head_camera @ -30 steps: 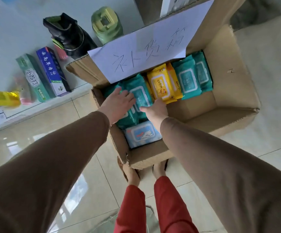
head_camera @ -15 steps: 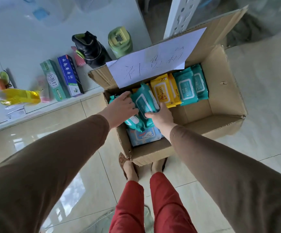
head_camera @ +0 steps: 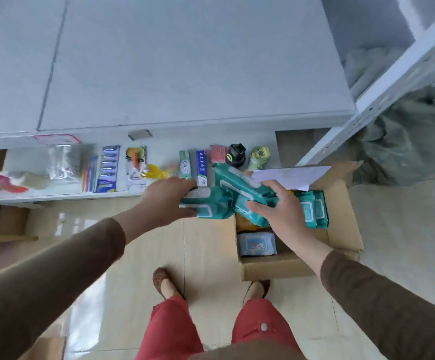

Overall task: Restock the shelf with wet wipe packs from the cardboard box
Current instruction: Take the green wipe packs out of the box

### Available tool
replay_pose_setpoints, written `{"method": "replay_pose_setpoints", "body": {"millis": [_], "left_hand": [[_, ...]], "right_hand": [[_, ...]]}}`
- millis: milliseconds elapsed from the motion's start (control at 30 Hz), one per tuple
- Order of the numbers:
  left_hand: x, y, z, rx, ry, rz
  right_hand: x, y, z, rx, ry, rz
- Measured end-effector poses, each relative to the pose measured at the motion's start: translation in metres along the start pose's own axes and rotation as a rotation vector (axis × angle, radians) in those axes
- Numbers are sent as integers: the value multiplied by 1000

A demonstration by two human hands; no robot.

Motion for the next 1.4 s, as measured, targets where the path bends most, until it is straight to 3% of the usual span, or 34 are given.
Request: {"method": "replay_pose_setpoints", "body": {"millis": [233,533,800,867,1033,1400], "left_hand": [[101,-113,162,58,-226,-136],[213,-149,351,111,-237,-336],[291,-98,452,139,-143,-408],[347,-49,541,225,-166,-400],[384,-24,582,229,-98,-444],[443,55,707,213,18,-290]], "right_hand": [[-83,35,177,135,322,23],[-170,142,347,299,305,56],[-190,268,419,370,197,89],[-205,379,468,322,148,103],[-212,433,498,372,105,125],[-265,562,550,295,177,205]]}}
Point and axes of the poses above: each hand's wrist, its own y-axis towards the middle knuckle, its own x-axis out of the back of the hand, z = x × y, the point moved 10 cm from there along y, towards the middle knuckle, and after that the axes turned 13 degrees about z, right-handed, at the moved point
